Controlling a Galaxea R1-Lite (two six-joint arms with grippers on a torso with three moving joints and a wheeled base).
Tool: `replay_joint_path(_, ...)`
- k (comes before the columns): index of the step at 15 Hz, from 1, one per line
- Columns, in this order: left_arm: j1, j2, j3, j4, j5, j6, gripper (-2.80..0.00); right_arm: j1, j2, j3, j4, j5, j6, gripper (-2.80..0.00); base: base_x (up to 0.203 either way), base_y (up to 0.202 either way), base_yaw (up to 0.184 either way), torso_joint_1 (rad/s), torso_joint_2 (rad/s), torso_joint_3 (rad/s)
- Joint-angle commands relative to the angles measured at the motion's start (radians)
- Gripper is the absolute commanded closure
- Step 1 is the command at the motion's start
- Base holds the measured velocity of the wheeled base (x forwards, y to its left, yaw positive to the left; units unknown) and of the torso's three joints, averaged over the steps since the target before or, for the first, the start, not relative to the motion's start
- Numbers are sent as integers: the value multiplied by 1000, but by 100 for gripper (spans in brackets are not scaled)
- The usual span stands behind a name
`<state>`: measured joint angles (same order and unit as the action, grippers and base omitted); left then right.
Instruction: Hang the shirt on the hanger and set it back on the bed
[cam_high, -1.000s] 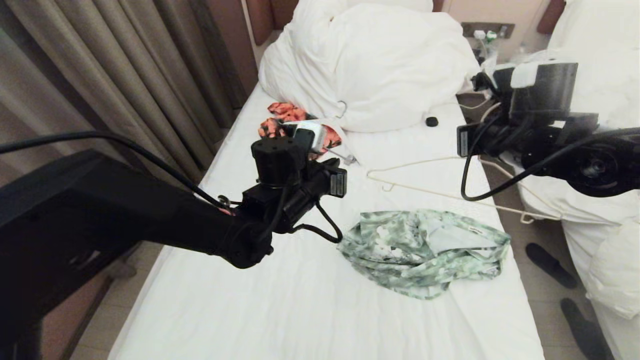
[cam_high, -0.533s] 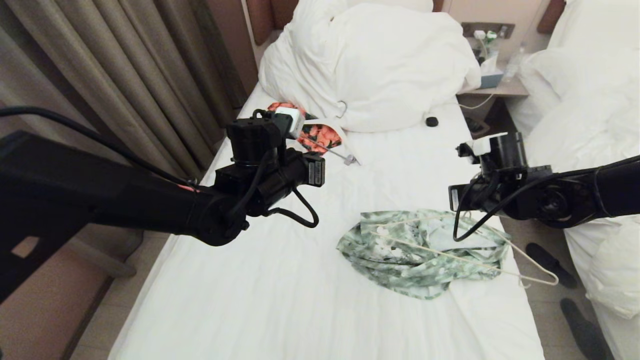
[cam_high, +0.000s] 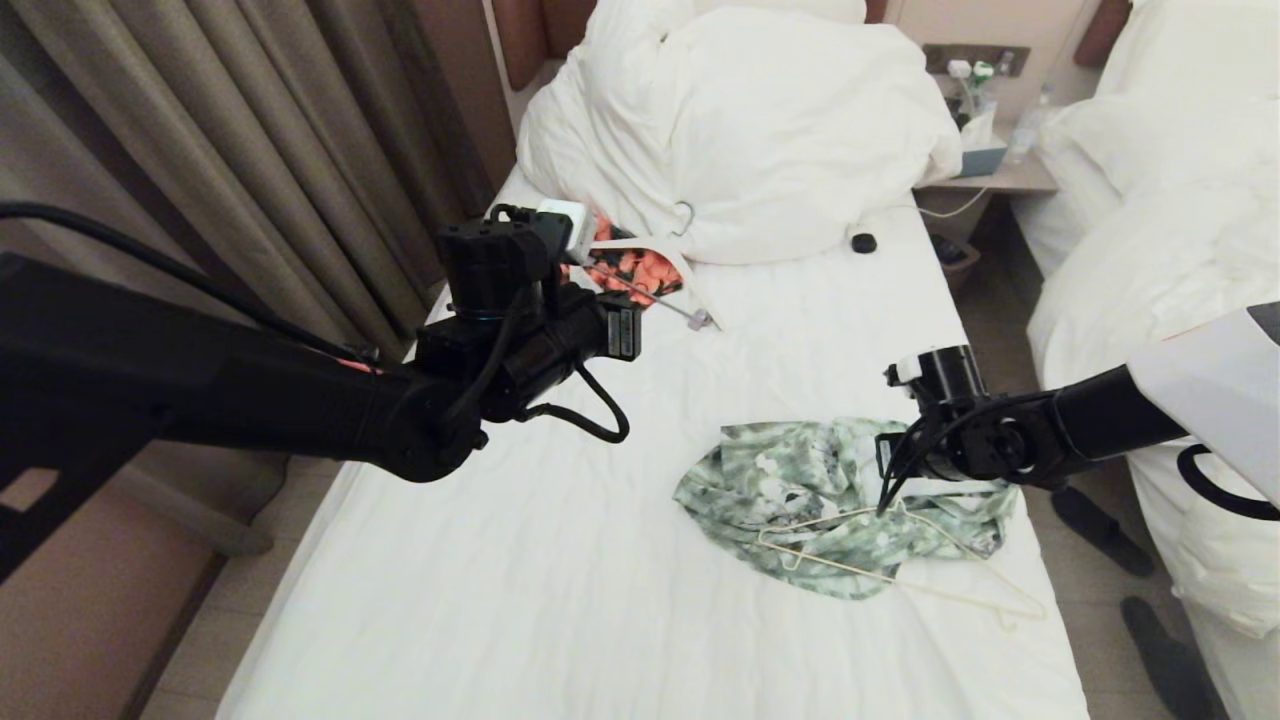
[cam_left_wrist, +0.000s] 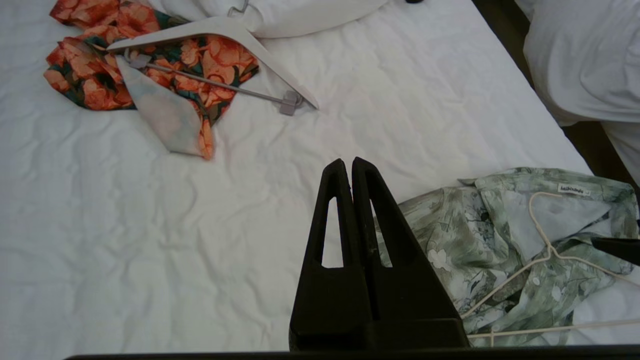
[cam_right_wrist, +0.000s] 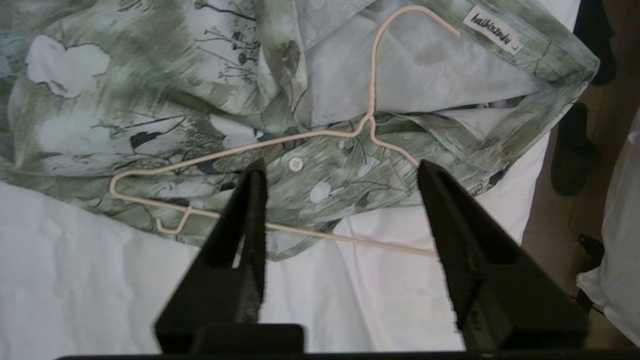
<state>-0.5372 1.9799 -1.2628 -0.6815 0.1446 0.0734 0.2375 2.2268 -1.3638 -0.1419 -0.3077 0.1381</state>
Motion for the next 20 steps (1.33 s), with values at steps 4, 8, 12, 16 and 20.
replay_joint_path(4, -15, -33, 28, -5, 9, 1, 0, 38, -35, 57, 7, -21, 3, -280, 0, 0, 0, 0, 0, 0)
replay_joint_path(8, 1, -118, 159, -13, 53, -2, 0, 83, -136, 184, 1, -63, 26, 0, 0, 0, 0, 0, 0, 0)
replay_joint_path(12, 95, -324, 386, -80, 124, 1, 0, 182, -416, 414, -2, -78, 96, 0, 0, 0, 0, 0, 0, 0)
replay_joint_path(16, 273, -610, 594, -96, 263, 79, 0, 241, -775, 578, 11, -121, 94, 0, 0, 0, 0, 0, 0, 0)
replay_joint_path(20, 396, -904, 707, -49, 351, 123, 0, 165, -1195, 704, 70, -136, 7, 0, 0, 0, 0, 0, 0, 0)
